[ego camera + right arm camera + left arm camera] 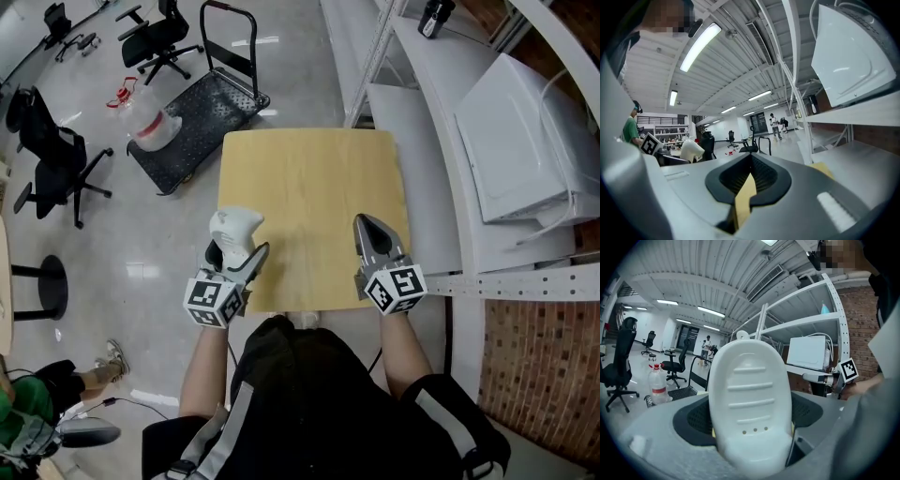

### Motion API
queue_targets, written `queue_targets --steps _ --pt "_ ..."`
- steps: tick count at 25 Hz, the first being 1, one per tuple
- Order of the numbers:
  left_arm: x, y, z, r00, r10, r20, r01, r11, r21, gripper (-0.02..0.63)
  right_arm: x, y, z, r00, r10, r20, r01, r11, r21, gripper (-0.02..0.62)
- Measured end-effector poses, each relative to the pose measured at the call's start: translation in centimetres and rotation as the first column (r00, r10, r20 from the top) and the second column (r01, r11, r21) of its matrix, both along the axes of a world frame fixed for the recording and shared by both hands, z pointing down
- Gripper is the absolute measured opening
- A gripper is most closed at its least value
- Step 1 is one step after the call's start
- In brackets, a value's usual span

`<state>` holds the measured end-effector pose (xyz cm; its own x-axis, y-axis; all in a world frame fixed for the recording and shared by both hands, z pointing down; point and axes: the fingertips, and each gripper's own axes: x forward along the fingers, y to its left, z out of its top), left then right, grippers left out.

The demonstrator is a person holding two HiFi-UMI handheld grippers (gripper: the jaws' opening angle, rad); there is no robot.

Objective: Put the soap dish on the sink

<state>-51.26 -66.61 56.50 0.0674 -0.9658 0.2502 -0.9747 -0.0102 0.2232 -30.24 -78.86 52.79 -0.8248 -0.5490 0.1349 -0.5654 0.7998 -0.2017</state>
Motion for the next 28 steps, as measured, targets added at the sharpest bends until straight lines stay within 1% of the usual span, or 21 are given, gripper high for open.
queue_targets --steps 4,7,14,17,19,24,28 --pt "0.8 -0.5 2.8 1.000 0.023 -0.009 -0.023 0.996 -0.087 0.462 -0.5 0.6 3.4 0.998 -0.015 -0.057 0.011 0.998 -0.065 0.006" --pt "1.2 -0.9 5.1 0.999 0.030 -0.016 -0.032 0.988 -0.151 0.462 -0.7 1.3 5.8 0.995 -0.022 -0.093 0.012 0.994 -0.112 0.006" --pt "1.0 -0.7 9.7 0.999 0.034 -0.019 -0.039 0.954 -0.296 0.462 -0.6 2.5 10.7 0.985 -0.011 -0.173 -0.025 0.980 -0.200 0.006" --pt "0.8 -0.9 11.3 0.999 0.052 -0.007 -0.051 0.938 -0.343 0.463 -0.9 2.1 12.1 0.982 0.001 -0.188 -0.044 0.973 -0.227 0.006" --pt "0.7 -0.9 12.3 0.998 0.057 -0.012 -0.057 0.928 -0.369 0.463 -0.9 2.0 12.7 0.981 0.010 -0.196 -0.058 0.968 -0.244 0.006" --pt "1.1 -1.3 14.3 0.996 0.079 -0.038 -0.088 0.907 -0.412 0.463 -1.1 1.8 14.6 0.977 0.038 -0.209 -0.099 0.951 -0.292 0.006" --pt "1.6 -1.9 16.0 0.993 0.114 -0.032 -0.116 0.884 -0.452 0.463 -1.1 2.2 15.9 0.973 0.042 -0.228 -0.117 0.939 -0.324 0.006"
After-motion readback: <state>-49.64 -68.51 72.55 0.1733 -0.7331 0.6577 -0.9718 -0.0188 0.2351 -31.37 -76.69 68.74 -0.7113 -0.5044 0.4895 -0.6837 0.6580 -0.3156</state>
